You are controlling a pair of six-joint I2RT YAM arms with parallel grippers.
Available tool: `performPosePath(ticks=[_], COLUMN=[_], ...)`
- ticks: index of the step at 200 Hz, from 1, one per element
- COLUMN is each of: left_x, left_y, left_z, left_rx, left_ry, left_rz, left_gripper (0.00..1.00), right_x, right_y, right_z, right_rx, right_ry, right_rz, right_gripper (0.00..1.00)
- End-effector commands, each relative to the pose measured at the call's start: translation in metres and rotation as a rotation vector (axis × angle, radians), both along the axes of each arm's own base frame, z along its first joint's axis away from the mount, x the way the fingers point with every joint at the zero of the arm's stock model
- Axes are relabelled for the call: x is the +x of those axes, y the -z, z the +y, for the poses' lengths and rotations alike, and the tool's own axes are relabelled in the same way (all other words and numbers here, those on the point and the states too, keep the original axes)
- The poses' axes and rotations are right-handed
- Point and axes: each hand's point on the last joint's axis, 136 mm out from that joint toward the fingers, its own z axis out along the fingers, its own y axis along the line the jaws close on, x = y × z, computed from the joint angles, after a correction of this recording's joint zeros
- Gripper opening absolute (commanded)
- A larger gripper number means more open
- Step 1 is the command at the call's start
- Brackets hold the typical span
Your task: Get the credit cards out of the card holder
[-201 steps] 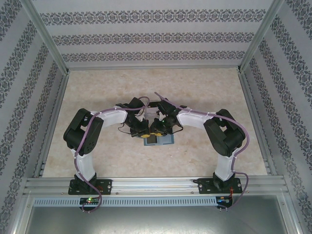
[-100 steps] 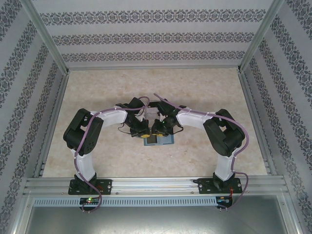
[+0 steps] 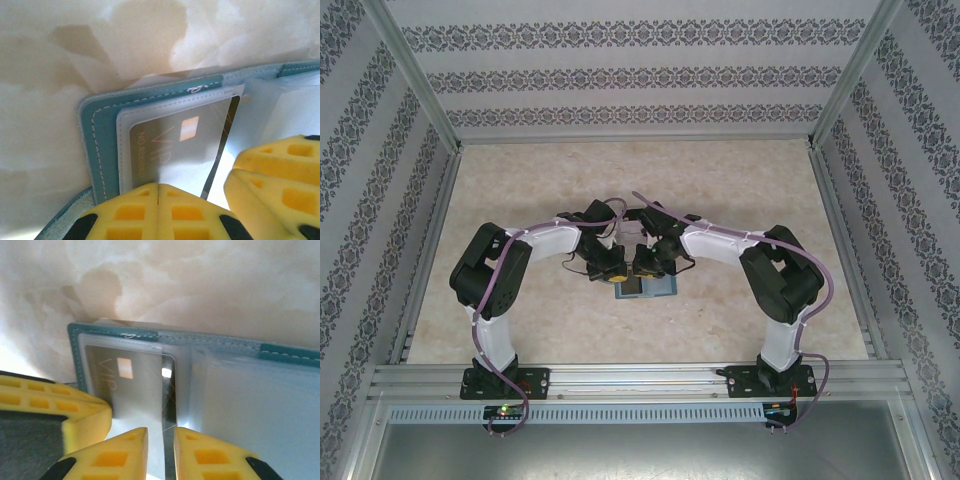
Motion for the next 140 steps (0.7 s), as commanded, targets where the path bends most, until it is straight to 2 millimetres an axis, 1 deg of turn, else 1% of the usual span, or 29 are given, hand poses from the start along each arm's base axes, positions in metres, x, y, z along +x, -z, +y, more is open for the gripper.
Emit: performPosePath(ticks=[1, 9, 50, 91, 127, 140], left_x=[-0.001, -0.001, -0.001, 0.0, -0.001, -0.001], left_y=[-0.006, -0.005, -0.005, -0.006, -0.006, -0.007], left_z=[0.006, 0.007, 0.007, 0.006, 0.006, 0.006], left_rx=[0.014, 0.015, 0.015, 0.014, 0.014, 0.015], left_ry=[0.008, 0.006, 0.006, 0.005, 0.006, 0.008], left_rz=[-0.014, -0.012, -0.01, -0.013, -0.01, -0.012], left_gripper=[0.0, 0.0, 0.0, 0.0, 0.0, 0.0], right_x=[-0.002, -0.002, -0.002, -0.003, -0.004, -0.004], right_y=[-0.014, -0.014, -0.001, 0.004, 0.013, 0.016], right_z=[0.007, 0.008, 0.01, 0.012, 0.01, 0.007], right_rx=[0.026, 0.028, 0.019, 0.018, 0.002, -0.019], right_ry=[-0.018, -0.02, -0.022, -0.026, -0.028, -0.024], right_rz=[-0.026, -0.027, -0.001, 0.007, 0.021, 0.022], right_gripper=[0.19, 0.18, 0.18, 0.18, 0.19, 0.19])
